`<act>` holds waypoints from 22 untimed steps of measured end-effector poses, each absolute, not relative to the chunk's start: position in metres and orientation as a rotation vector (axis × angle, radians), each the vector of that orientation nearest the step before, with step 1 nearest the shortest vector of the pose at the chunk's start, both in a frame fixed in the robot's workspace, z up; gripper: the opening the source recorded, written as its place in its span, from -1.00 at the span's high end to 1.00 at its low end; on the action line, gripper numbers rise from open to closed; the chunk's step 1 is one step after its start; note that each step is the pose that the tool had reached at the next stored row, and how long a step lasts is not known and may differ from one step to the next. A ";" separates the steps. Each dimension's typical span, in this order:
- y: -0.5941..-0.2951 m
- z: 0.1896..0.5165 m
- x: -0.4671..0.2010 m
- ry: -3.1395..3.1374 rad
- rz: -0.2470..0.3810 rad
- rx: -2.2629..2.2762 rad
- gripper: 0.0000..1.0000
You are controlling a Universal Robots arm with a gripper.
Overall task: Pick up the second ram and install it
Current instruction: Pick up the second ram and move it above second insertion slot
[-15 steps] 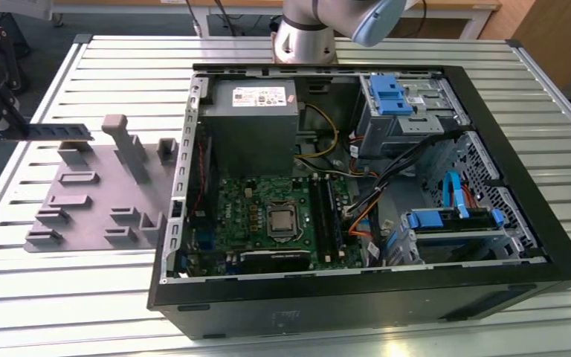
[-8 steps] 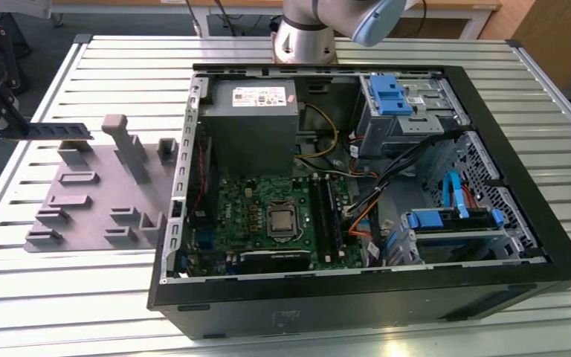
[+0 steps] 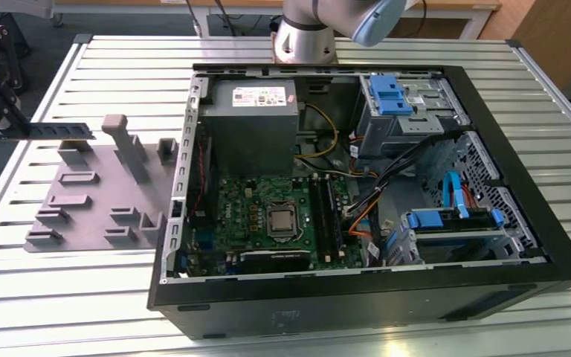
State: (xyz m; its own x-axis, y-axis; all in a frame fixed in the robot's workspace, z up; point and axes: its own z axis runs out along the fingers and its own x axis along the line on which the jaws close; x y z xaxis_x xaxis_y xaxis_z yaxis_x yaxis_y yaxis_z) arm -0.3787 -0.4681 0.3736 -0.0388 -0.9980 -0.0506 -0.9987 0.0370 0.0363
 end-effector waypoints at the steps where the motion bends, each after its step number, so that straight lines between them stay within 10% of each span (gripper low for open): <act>1: -0.468 0.374 -0.378 2.254 0.096 -2.170 0.73; 22: -0.468 0.374 -0.369 2.254 0.096 -2.170 0.73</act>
State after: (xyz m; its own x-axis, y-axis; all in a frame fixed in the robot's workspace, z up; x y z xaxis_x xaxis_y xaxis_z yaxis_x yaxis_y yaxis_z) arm -0.3692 -0.4681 0.3736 -0.0387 -0.9980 -0.0506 -0.9987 0.0369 0.0362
